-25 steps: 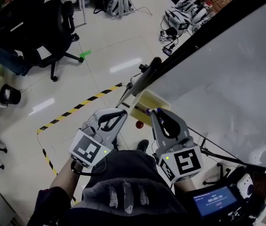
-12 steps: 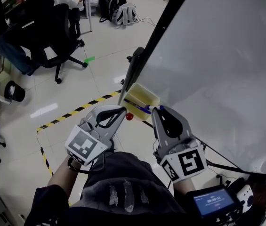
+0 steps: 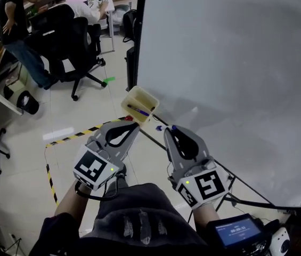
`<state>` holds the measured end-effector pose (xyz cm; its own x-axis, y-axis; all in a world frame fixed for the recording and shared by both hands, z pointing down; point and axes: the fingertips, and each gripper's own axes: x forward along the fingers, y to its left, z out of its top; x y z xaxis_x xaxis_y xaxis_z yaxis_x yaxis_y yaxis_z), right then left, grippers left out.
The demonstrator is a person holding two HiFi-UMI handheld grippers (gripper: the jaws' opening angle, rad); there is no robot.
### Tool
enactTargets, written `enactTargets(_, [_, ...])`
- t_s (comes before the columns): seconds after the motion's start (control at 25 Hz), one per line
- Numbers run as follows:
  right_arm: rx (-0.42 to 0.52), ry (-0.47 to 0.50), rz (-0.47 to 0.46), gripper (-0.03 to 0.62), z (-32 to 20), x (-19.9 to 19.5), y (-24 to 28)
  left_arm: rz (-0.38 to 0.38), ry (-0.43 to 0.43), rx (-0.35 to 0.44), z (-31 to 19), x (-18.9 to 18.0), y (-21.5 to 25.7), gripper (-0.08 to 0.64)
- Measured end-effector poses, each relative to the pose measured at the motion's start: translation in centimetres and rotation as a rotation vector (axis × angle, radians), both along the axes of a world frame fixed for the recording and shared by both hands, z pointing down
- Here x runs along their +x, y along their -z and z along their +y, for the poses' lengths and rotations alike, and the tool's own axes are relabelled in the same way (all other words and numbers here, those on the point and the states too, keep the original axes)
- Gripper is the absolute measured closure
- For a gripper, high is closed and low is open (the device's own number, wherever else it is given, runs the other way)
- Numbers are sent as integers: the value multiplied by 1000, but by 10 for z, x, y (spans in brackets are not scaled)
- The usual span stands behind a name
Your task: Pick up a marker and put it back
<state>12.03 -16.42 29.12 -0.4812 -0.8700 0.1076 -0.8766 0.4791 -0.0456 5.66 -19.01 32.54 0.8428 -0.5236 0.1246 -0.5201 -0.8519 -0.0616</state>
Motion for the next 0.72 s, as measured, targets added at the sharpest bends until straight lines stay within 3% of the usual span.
enactTargets(0.4, [1, 101, -42, 552, 62, 4, 2, -19, 91, 8, 76, 1, 12, 552])
enactTargets(0.72, [5, 74, -56, 552, 84, 2, 7, -17, 87, 12, 109, -16, 17, 554])
